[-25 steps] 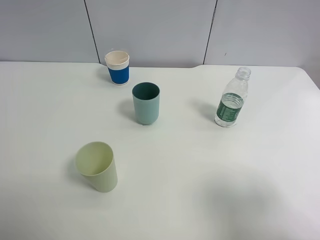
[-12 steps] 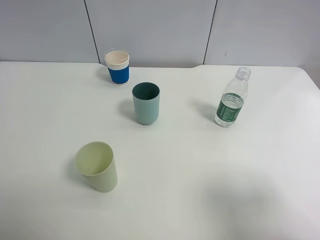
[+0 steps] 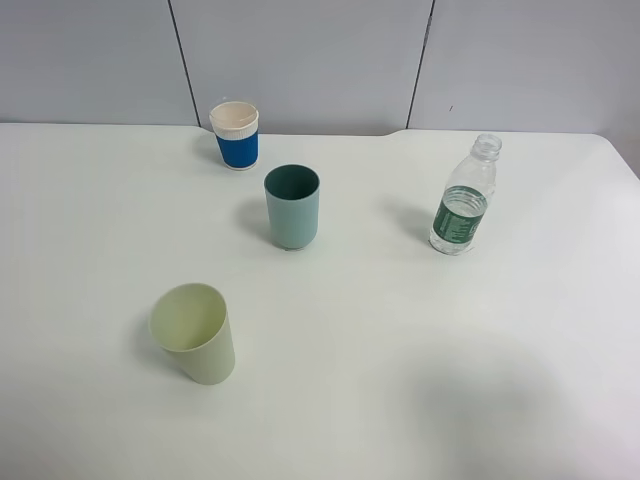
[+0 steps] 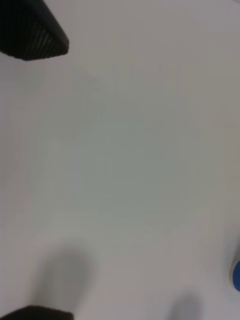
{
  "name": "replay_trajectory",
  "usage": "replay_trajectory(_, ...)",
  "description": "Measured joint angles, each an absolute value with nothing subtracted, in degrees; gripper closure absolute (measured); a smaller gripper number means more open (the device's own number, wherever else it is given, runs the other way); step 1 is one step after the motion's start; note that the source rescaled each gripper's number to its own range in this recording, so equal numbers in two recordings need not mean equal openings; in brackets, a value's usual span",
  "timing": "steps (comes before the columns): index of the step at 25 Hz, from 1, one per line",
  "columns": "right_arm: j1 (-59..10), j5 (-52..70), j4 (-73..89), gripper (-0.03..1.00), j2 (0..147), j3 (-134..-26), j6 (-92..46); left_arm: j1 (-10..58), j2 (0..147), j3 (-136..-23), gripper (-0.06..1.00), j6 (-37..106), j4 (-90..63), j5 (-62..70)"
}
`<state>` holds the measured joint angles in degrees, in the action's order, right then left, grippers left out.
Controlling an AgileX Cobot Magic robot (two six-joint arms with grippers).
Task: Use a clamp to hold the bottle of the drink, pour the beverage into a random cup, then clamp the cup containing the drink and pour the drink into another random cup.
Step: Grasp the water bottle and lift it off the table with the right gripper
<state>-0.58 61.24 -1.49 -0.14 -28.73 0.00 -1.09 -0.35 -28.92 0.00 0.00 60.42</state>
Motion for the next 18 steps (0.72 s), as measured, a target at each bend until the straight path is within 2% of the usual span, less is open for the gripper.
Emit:
replay_trajectory(8,-0.6,60.2,-1.5,0.09,7.9,-29.3,-1.5,-1.1,-0.3,-28.9,-0.06,0.0,0.0,60.4)
replay_trajectory(18,-0.6,43.5,0.0,0.09,26.3,-30.3,-2.3,-1.1,-0.3,-28.9,-0.06,0.0,0.0,60.4)
